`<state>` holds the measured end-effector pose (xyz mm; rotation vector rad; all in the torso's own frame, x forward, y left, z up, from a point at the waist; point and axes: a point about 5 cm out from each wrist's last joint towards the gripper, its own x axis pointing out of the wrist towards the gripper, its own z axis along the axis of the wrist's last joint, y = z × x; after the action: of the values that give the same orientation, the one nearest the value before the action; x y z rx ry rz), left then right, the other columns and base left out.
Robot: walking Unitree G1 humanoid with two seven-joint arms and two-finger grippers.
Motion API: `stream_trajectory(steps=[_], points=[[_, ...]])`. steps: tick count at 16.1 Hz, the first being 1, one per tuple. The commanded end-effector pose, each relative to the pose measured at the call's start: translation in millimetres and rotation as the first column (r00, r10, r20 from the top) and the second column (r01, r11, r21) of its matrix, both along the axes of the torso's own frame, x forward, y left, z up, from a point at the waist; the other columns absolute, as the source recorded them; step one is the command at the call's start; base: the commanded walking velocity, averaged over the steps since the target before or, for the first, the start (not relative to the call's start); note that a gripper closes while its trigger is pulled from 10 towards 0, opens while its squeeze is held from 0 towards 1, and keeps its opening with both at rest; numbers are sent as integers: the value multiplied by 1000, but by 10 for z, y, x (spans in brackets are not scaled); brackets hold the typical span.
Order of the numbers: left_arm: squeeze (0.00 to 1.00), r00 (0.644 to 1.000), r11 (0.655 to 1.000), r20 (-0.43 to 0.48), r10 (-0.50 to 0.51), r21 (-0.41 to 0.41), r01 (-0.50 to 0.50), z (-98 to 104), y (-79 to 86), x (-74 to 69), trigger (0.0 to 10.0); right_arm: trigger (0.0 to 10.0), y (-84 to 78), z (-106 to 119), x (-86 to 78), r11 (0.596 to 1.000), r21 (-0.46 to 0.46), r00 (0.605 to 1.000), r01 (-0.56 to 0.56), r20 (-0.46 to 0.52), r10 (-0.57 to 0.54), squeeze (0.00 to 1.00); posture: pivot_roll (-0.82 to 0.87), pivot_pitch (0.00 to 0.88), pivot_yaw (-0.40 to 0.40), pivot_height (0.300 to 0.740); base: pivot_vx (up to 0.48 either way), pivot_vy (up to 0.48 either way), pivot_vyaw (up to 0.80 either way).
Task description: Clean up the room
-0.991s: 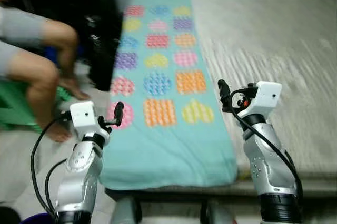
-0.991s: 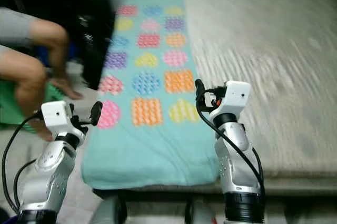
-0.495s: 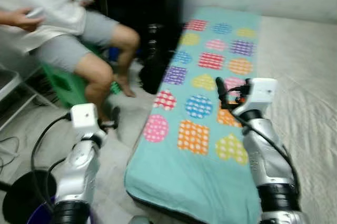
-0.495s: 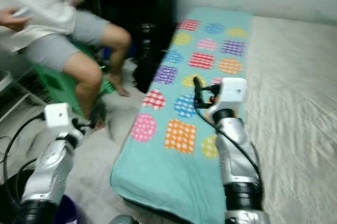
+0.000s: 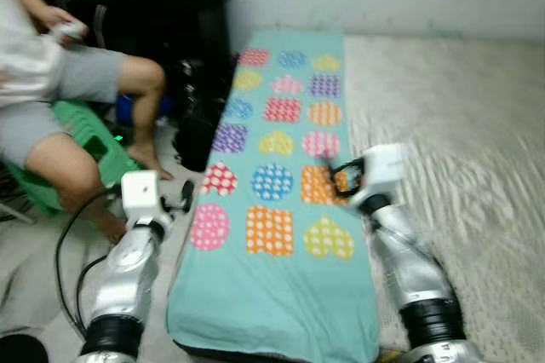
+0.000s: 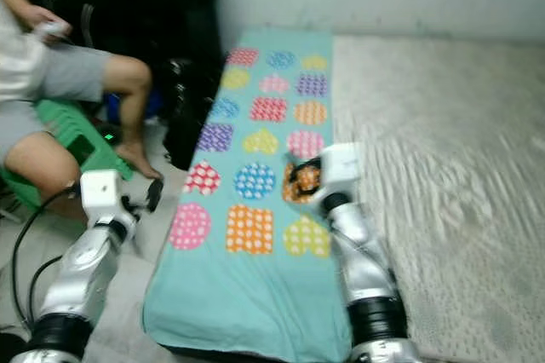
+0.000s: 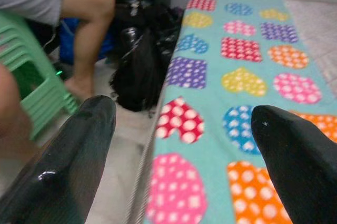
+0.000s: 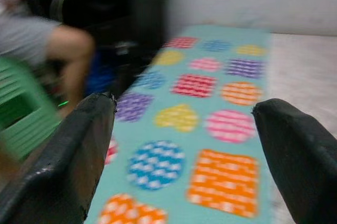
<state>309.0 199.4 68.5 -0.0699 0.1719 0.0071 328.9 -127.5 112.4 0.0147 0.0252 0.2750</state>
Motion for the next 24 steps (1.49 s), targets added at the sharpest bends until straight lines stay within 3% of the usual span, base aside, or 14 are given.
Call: stream_trajectory(steps=[1, 4, 7, 9, 11, 12, 13, 15, 17, 20, 22, 24], points=[[0, 1000, 1000, 5, -23, 14, 23, 3, -2, 4, 10000, 10000, 54, -28, -3, 998, -35, 998, -56, -2, 56, 0, -72, 0, 98, 740, 0, 0, 0], [0, 999, 1000, -27, -24, 8, 24, -68, -23, -38, 10000, 10000, 166, -294, -126, 987, -93, 990, -131, -55, 126, 0, -56, 0, 86, 740, 0, 0, -533], [0, 995, 997, -67, -69, -33, 67, -196, -102, -128, 10000, 10000, 88, -506, -139, 998, -51, 992, 35, -121, -41, 0, -50, 0, 59, 740, 0, 0, -800], [0, 995, 997, -72, -75, -42, 72, -232, -146, -138, 10000, 10000, -13, -507, -87, 985, -6, 978, 171, -123, -171, 0, -58, 0, 55, 740, 0, 0, -400], [0, 995, 997, -72, -73, -38, 70, -237, -153, -135, 10000, 10000, -39, -505, -76, 981, 1, 974, 193, -122, -192, 0, -59, 0, 54, 740, 0, 0, 0], [0, 993, 995, -83, -89, -43, 86, -274, -230, -94, 10000, 10000, -134, -568, -75, 967, -17, 959, 252, -130, -253, 0, -74, 0, 38, 740, 0, 0, 0], [0, 987, 991, -111, -118, -70, 111, -330, -385, -20, 10000, 10000, -201, -631, -98, 964, -62, 955, 258, -136, -264, 0, -88, 0, 29, 740, 0, 0, 0], [0, 976, 980, -132, -176, -115, 161, -376, -616, 37, 10000, 10000, -152, -630, -66, 970, -100, 963, 221, -133, -233, 0, -123, 0, 26, 740, 0, 0, 0], [0, 971, 980, -161, -176, -120, 158, -449, -702, 10, 10000, 10000, -122, -666, -45, 972, -113, 962, 205, -160, -221, 0, -156, 0, 29, 740, 0, 0, 0], [0, 969, 983, -208, -134, -149, 104, -536, -635, -6, 10000, 10000, -33, -829, -90, 983, -114, 946, 147, -273, -173, 0, -137, 0, 18, 740, 0, 0, 0], [0, 929, 988, -366, -50, -153, -7, -742, -505, -132, 10000, 10000, -33, -1026, -193, 978, -164, 894, 132, -406, -189, 0, -131, 0, 15, 740, 0, 0, 0], [0, 910, 992, -409, -66, -129, 14, -794, -512, -167, 10000, 10000, -15, -1122, -246, 969, -226, 852, 104, -482, -203, 0, -129, 0, 8, 740, 0, 0, 0]])
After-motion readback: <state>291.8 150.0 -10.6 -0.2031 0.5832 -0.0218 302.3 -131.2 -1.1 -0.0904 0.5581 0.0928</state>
